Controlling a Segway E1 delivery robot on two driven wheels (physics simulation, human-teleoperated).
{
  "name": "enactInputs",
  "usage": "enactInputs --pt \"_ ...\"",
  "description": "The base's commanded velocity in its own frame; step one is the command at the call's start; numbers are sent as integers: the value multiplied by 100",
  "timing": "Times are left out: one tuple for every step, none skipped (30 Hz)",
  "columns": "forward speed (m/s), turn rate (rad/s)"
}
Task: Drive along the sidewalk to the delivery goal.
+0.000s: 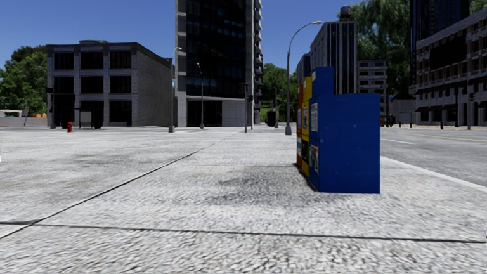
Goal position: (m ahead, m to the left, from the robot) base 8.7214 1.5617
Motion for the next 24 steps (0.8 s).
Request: enactInputs --pt "200 36" --pt "200 36" --pt "200 36" --pt "200 0" --pt "200 0" --pt "200 0" --pt "200 0" --pt "200 0" --pt "200 0" --pt "200 0" --pt "200 0" --pt "200 0" --pt "200 0" --pt "200 0" --pt "200 0" --pt "200 0" --pt "200 0" --pt "200 0" --pt "200 0" --pt "200 0" --pt "200 0" --pt "200 0" --pt "200 0" --pt "200 0"
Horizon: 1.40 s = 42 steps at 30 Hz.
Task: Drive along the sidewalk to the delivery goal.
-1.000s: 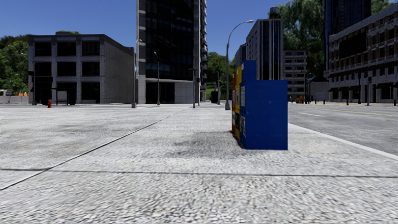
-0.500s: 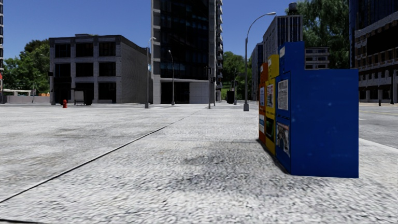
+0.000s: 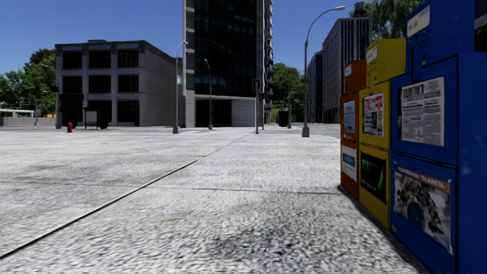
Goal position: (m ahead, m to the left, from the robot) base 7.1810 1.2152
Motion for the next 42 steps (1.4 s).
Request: enactInputs --pt "200 0" --pt "200 0" --pt "200 0" --pt "200 0" --pt "200 0" --pt "200 0" --pt "200 0" --pt "200 0" --pt "200 0" --pt "200 0" --pt "200 0" --pt "200 0" --pt "200 0" --pt "200 0" --pt "200 0" --pt "200 0" --pt "200 0" --pt "200 0" --pt "200 0" --pt "200 0" --pt "200 0" --pt "200 0" --pt "200 0" --pt "200 0" --pt "200 0" --pt "200 0" --pt "200 2" --pt "200 4" --pt "200 7" --pt "200 15" --pt "200 15" --pt "200 20" --pt "200 23" --pt "200 25" --pt "200 25" --pt "200 33" --pt "200 38" --pt "200 39" --pt "200 40" --pt "200 40" --pt "200 40" --pt "200 40"
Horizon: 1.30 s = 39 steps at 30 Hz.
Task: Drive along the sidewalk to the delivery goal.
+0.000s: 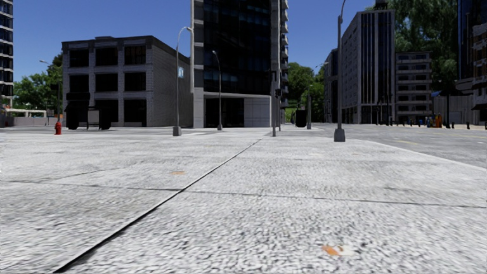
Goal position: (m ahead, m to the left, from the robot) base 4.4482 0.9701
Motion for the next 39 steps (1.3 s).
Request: enactInputs --pt "200 40" --pt "200 40" --pt "200 40" --pt "200 40" --pt "200 40" --pt "200 40" --pt "200 40" --pt "200 40" --pt "200 40" --pt "200 40" --pt "200 40" --pt "200 40" --pt "200 40" --pt "200 40" --pt "200 40" --pt "200 40" --pt "200 40" --pt "200 40" --pt "200 40" --pt "200 40" --pt "200 40" --pt "200 40" --pt "200 40" --pt "200 40" --pt "200 40" --pt "200 40" --pt "200 40" --pt "200 39" --pt "200 39" --pt "200 34" --pt "200 0" --pt "200 0" --pt "200 0" --pt "200 0" --pt "200 0" --pt "200 0" --pt "200 0" --pt "200 0" --pt "200 0"
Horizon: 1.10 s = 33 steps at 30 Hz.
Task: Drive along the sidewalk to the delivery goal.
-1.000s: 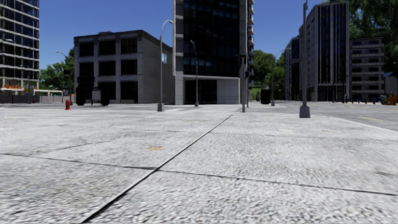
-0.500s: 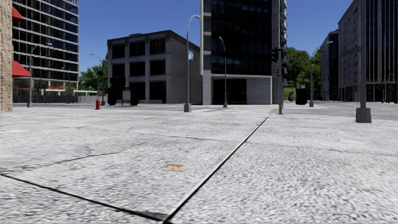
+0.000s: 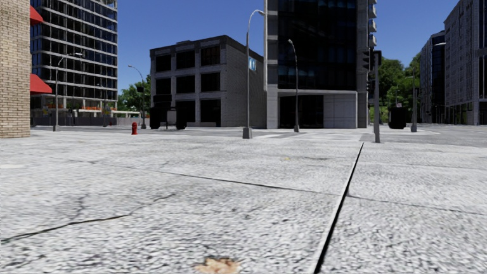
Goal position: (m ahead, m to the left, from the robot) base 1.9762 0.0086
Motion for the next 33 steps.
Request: enactInputs --pt "200 0" --pt "200 0" --pt "200 0" --pt "200 0" --pt "200 0" --pt "200 0" --pt "200 0" --pt "200 0" --pt "200 0" --pt "200 0" --pt "200 0" --pt "200 0" --pt "200 0" --pt "200 0" --pt "200 0" --pt "200 0" --pt "200 0" --pt "200 0" --pt "192 0" --pt "173 0" --pt "142 0" --pt "131 0" --pt "131 0" --pt "128 0" --pt "127 0" --pt "123 0" --pt "108 0" --pt "108 0" --pt "93 0" --pt "84 0" --pt "62 0" --pt "52 0" --pt "52 0"
